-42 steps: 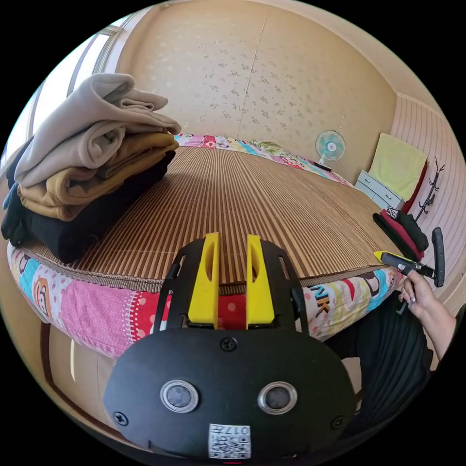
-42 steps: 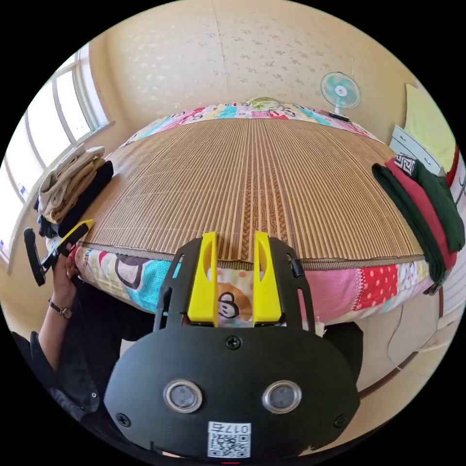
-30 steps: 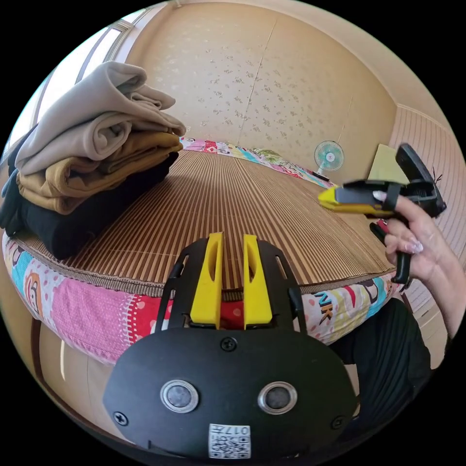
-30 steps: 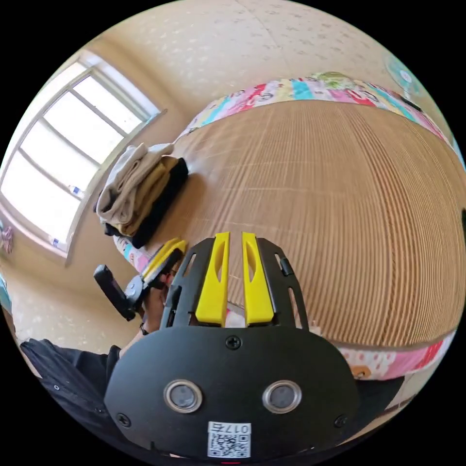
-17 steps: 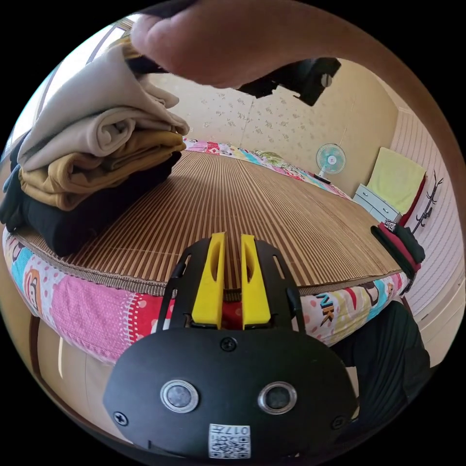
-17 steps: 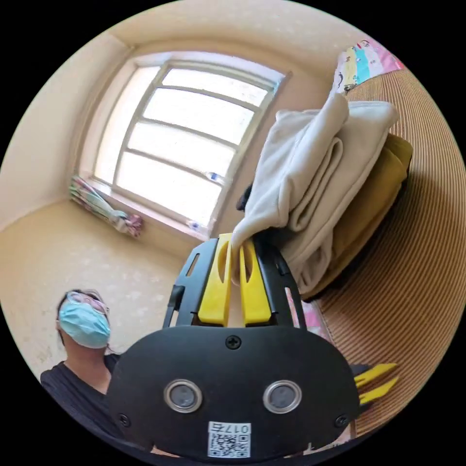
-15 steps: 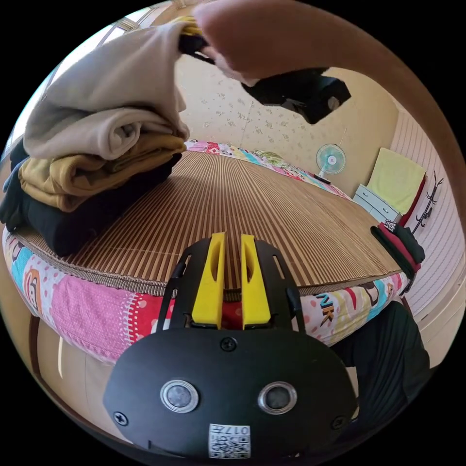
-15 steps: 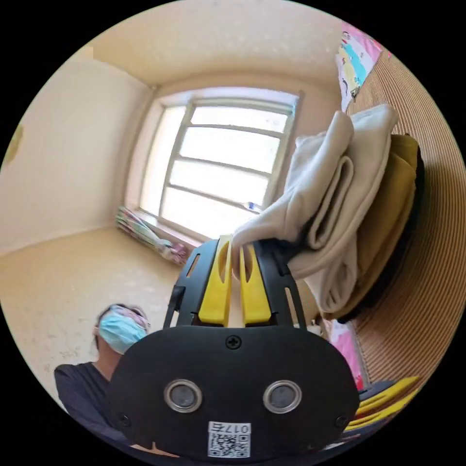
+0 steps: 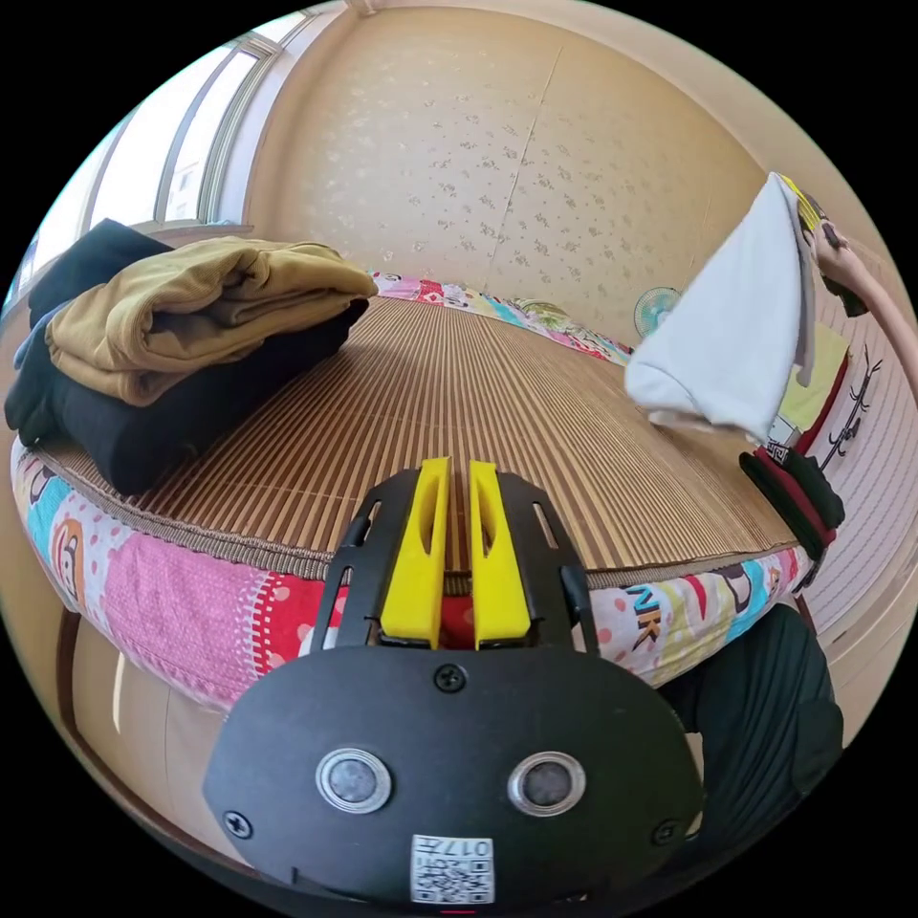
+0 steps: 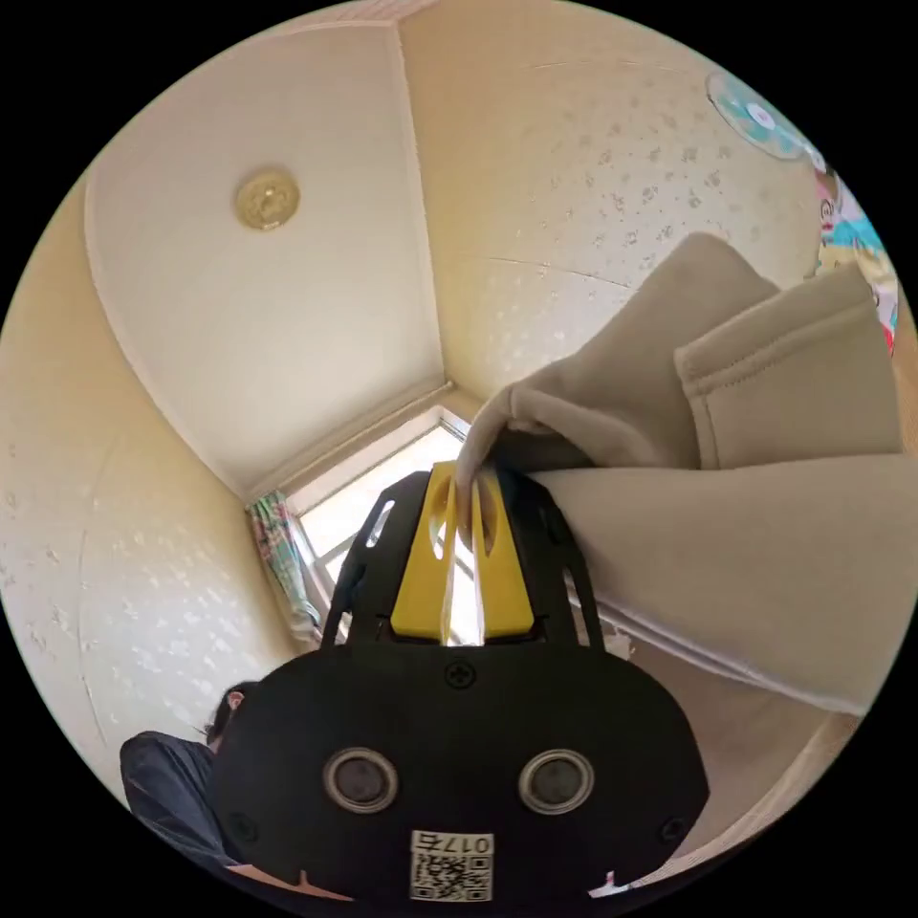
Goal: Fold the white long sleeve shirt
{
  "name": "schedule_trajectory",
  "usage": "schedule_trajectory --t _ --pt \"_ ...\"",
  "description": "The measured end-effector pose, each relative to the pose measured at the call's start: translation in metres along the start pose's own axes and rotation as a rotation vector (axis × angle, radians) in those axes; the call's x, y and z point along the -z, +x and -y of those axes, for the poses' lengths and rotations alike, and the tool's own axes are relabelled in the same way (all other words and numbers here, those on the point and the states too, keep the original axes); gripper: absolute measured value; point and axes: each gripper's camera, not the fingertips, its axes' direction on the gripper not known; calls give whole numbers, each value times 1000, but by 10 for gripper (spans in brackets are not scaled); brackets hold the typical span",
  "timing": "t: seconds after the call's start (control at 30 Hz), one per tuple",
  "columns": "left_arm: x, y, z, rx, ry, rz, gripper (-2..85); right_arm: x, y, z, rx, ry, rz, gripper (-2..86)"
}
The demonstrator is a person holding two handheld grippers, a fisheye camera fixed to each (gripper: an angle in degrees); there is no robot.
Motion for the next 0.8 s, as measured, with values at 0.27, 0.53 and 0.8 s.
schedule_trajectory --t 0.27,0.53,0.8 --pt "0 -14 7 17 18 -49 51 -57 114 -154 -191 -750 -518 48" --pt "0 -19 12 10 31 -46 52 -105 123 -427 -88 -1194 -698 97" --pt "-2 -26 18 22 35 -36 44 -96 49 -349 135 -1166 -669 93"
